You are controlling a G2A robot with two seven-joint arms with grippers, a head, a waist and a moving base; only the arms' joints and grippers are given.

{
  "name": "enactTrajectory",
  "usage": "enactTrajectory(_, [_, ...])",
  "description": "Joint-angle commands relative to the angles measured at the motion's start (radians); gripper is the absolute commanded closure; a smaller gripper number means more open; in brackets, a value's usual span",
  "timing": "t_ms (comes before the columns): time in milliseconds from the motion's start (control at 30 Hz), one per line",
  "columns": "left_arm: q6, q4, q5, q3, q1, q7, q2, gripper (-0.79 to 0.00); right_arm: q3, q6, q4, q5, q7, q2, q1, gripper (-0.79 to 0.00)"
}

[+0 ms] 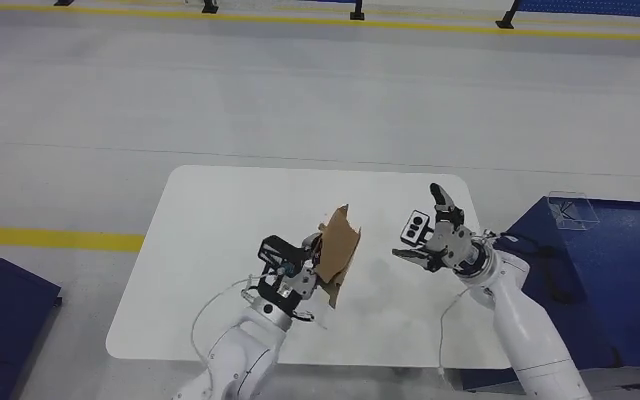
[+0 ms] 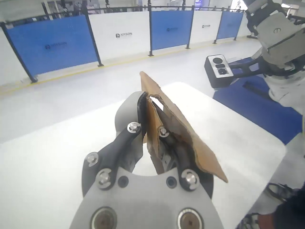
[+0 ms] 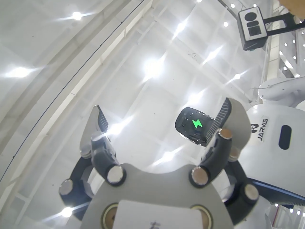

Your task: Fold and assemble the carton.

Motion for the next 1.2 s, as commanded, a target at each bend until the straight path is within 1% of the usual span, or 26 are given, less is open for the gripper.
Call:
enactTrajectory(0, [-0.026,0.011,-0.067,-0.003,-0.008,-0.019,-0.003,0.000,-0.006,-0.008,0.003,-0.010,0.003,-0.001,0.004,-0.785])
enactTrajectory(167, [-0.110,0.027,-0.239,-0.031,-0.023,-0.079,-0.005,0.000,0.009,-0.052,-0.002,-0.067,-0.026,0.001,0.000,-0.785])
enactTrajectory(300, [-0.180,0.036,-0.376,-0.059,-0.032,-0.151,-0.003,0.000,0.045,-0.047,-0.004,-0.071,-0.054,0.008,-0.019,-0.785])
enactTrajectory(367, [-0.183,0.039,-0.351,-0.067,-0.042,-0.186,0.000,0.000,0.048,-0.006,0.014,-0.019,-0.079,0.007,-0.029,-0.785])
enactTrajectory(667, [-0.182,0.038,-0.345,-0.067,-0.043,-0.187,0.000,0.000,0.048,-0.006,0.014,-0.019,-0.079,0.007,-0.029,-0.785])
enactTrajectory(700, [-0.185,0.041,-0.388,-0.060,-0.034,-0.199,-0.002,0.000,0.046,-0.024,0.000,-0.029,-0.099,0.006,-0.033,-0.785])
enactTrajectory(733, [-0.200,0.045,-0.501,-0.055,-0.030,-0.249,-0.005,0.000,0.044,-0.044,-0.020,-0.056,-0.122,0.006,-0.033,-0.785])
enactTrajectory(800, [-0.171,0.057,-0.693,-0.091,-0.058,-0.345,-0.007,0.000,0.058,-0.098,-0.054,-0.115,-0.140,0.009,-0.034,-0.785])
enactTrajectory(933, [-0.109,0.101,-1.018,-0.154,-0.106,-0.532,-0.007,0.000,0.140,-0.123,-0.095,-0.181,-0.103,0.025,-0.055,-0.785])
enactTrajectory(1033, [-0.041,0.150,-1.269,-0.196,-0.128,-0.649,-0.008,0.000,0.203,-0.150,-0.135,-0.251,-0.059,0.039,-0.087,-0.785])
enactTrajectory(1100, [0.027,0.195,-1.417,-0.217,-0.151,-0.726,-0.008,0.000,0.234,-0.173,-0.156,-0.308,-0.032,0.047,-0.106,-0.785])
enactTrajectory(1167, [0.098,0.248,-1.562,-0.229,-0.177,-0.796,-0.010,0.000,0.254,-0.218,-0.179,-0.379,-0.011,0.053,-0.127,-0.785])
